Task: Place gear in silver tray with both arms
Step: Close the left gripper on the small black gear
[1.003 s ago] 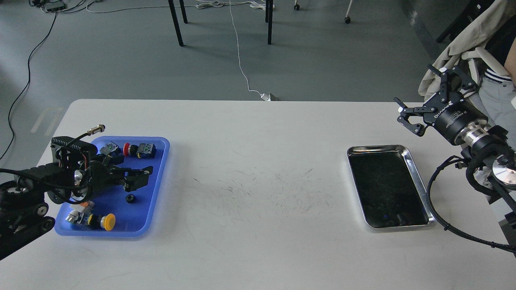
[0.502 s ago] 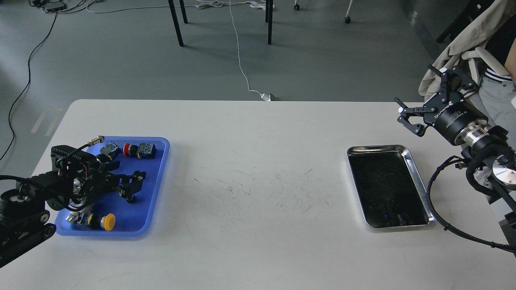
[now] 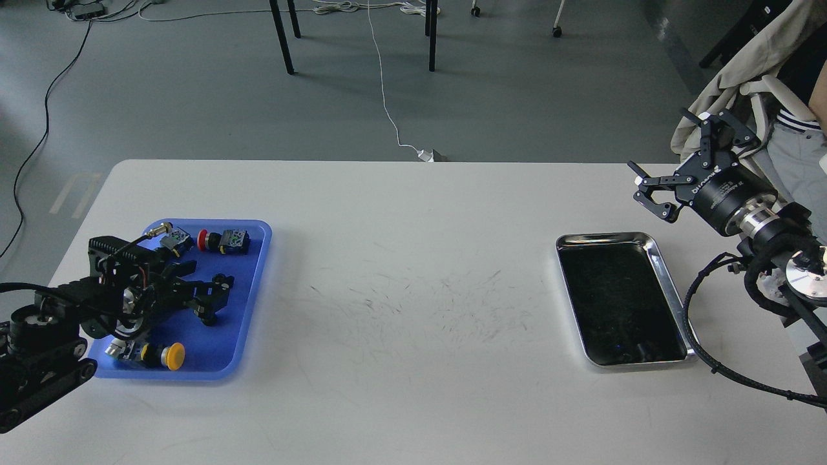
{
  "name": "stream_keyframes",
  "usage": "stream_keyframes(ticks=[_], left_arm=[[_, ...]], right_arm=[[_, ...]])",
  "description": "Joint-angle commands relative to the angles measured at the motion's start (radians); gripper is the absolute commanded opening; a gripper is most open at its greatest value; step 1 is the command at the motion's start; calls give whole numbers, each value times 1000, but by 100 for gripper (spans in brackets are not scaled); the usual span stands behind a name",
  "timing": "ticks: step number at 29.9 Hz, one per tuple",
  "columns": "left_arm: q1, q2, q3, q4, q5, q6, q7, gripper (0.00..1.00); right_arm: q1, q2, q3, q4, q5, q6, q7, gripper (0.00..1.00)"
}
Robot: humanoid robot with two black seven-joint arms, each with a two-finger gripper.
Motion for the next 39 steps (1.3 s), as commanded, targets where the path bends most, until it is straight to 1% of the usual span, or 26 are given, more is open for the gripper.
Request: stream_keyframes(ticks=[1,7,10,13,16,26,31,35,39], left_arm=[[1,1,0,0,1,-1,0,61],[3,1,0,0,1,-1,-2,50],[3,1,2,0,1,-1,-5,42],[-5,1,43,2,0,-1,-5,38],[-7,1,51,0,0,-1,-5,35],[-7,-6,52,2,-2,-1,-8,17],[-17,-3,51,0,-11,-1,-8,13],[-42,4,49,-24,-9,-5,-7,12],[-85,56,48,-101,-11,-20,-5,10]], right_arm=[[0,2,0,-1,0,0,0,99],[0,2,1,-1,0,0,0,99],[0,2,1,-1,0,0,0,99],[0,2,1,-1,0,0,0,99],[2,2,1,-3,0,0,0,99],[3,0,1,-6,0,0,0,99],[3,0,1,-6,0,0,0,99],[3,0,1,-6,0,0,0,99],[3,-3,1,-6,0,0,0,99]])
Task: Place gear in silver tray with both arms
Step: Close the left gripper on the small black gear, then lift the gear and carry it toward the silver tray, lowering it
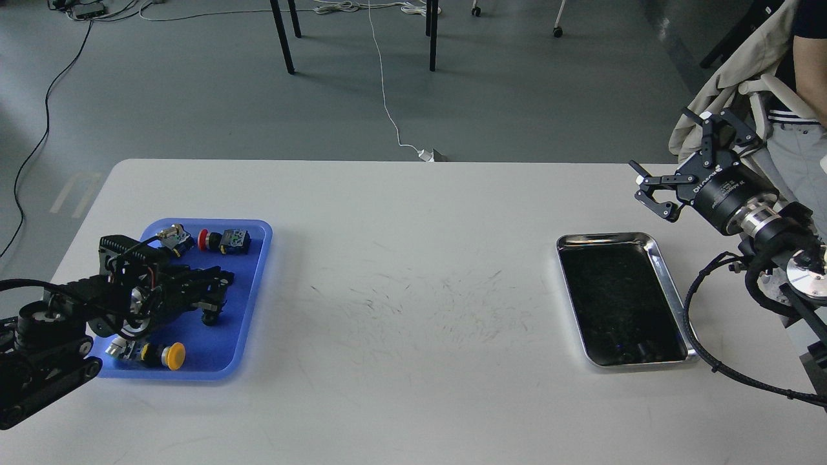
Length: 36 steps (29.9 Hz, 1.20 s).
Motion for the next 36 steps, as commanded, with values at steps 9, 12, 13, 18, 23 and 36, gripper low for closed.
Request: stream_keyframes(ticks=[9,12,13,18,23,36], left_arm=[[-216,183,-19,-363,-39,-114,51,9],[-288,160,-20,-432,-75,-168,87,9],[-303,137,-20,-445,-85,-180,91,9],[-357,-67,-19,-457,-107,-223,177,10],[-360,-324,-4,-393,-99,-231,215,10],[-316,-750,58,-109,-55,-203,245,10]], right_arm=[[1,-14,1,1,0,0,0,99],[1,-29,0,-1,0,0,0,99],[1,-35,0,-3,0,0,0,99],[-8,-72,-2,-6,0,8,-2,99],[-9,-93,5,-47,0,11,-2,99],[-23,-118,8,-72,2,43,0,99]])
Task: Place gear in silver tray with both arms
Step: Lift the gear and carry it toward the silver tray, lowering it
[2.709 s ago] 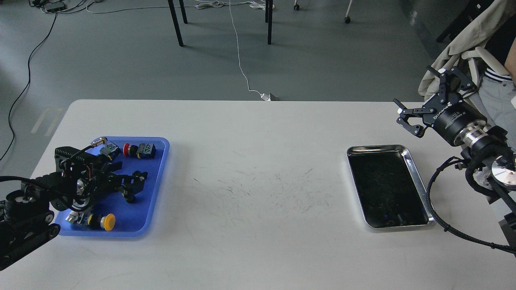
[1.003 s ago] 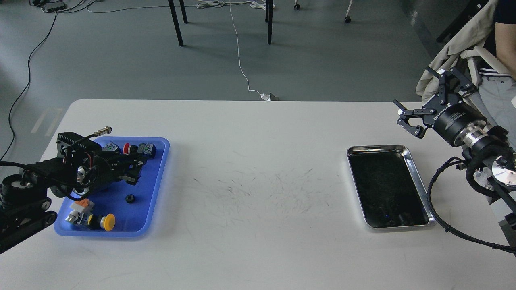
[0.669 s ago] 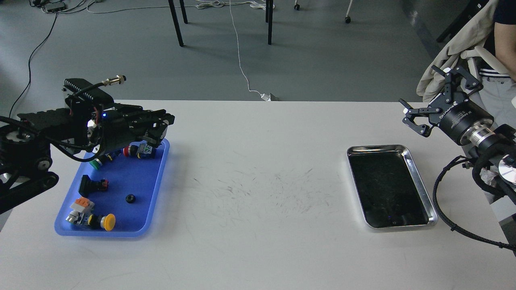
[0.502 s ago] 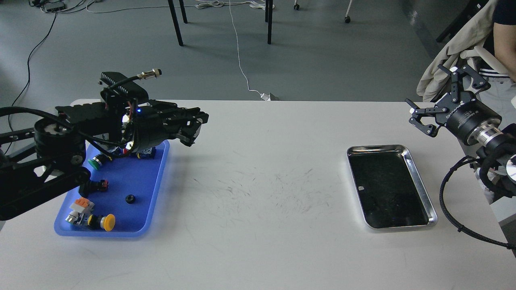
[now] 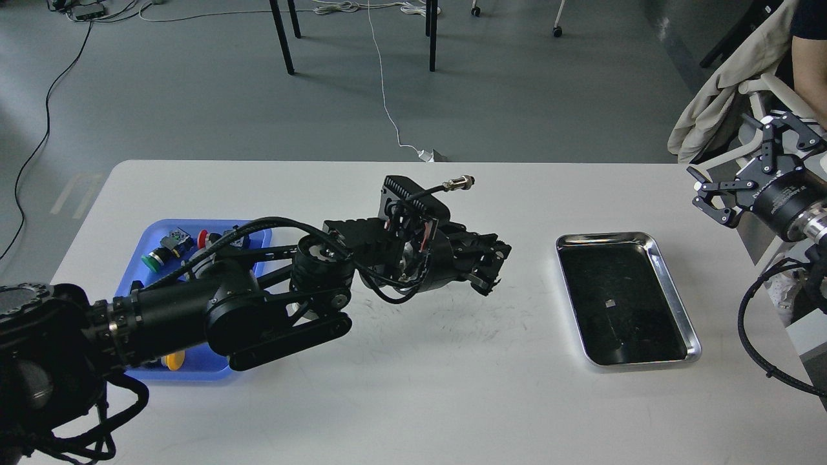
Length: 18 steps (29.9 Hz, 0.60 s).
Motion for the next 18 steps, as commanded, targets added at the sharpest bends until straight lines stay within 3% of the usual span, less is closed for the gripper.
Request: stream_keyframes(ticks=[1,10,18], left_arm=[[30,-110,4,78,0,13,0,10],[108,-110,4,233,-9,42,-13,10],[154,-110,39,225,-7,54,-20,11]], right_arm=[[0,0,0,1,0,0,0,99],[0,-2,3,0,0,0,0,99],[0,-2,3,1,0,2,0,99]])
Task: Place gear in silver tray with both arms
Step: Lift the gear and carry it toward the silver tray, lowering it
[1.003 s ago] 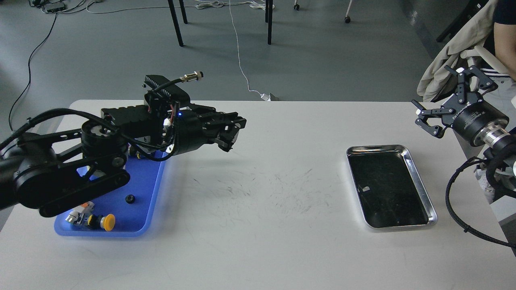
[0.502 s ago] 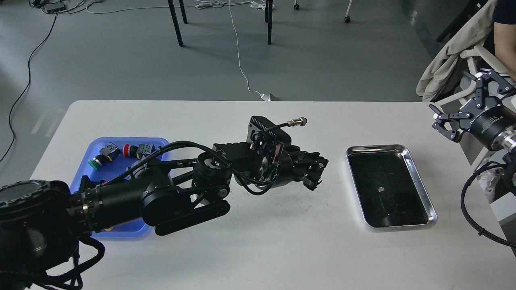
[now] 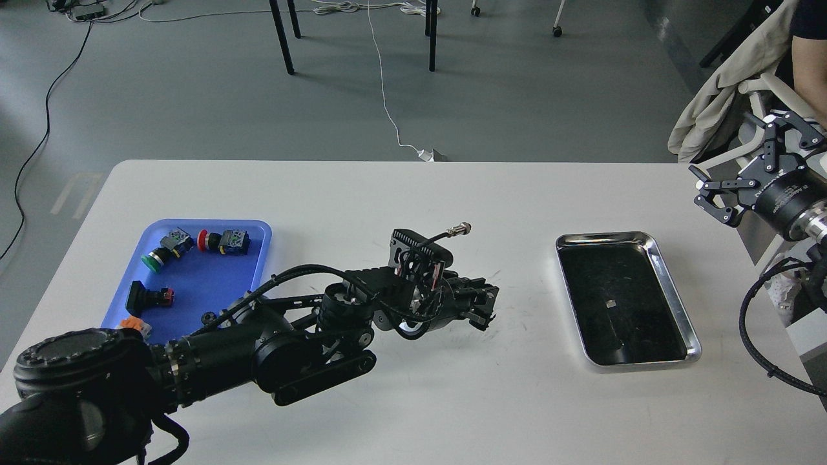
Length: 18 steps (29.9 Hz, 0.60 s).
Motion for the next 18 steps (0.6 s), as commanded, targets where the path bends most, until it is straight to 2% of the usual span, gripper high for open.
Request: stream_keyframes(ticks=[1,8,11,14,16,18], left_arm=[[29,0,5,-14,0,2,-3,11],[80,0,7,-33,5,5,1,14],[80,0,7,-33,5,31,1,27],[80,0,7,-33,3,37,1,46],[80,0,7,-33,2,40,1,49],[80,0,5,-33,-4,49,1,57]], right_arm=[[0,0,0,1,0,1,0,99],[0,0,0,3,0,3,0,99],[0,0,0,3,0,3,0,99],[0,0,0,3,0,3,0,99],[0,0,0,3,0,4,0,99],[0,0,0,4,0,4,0,99]])
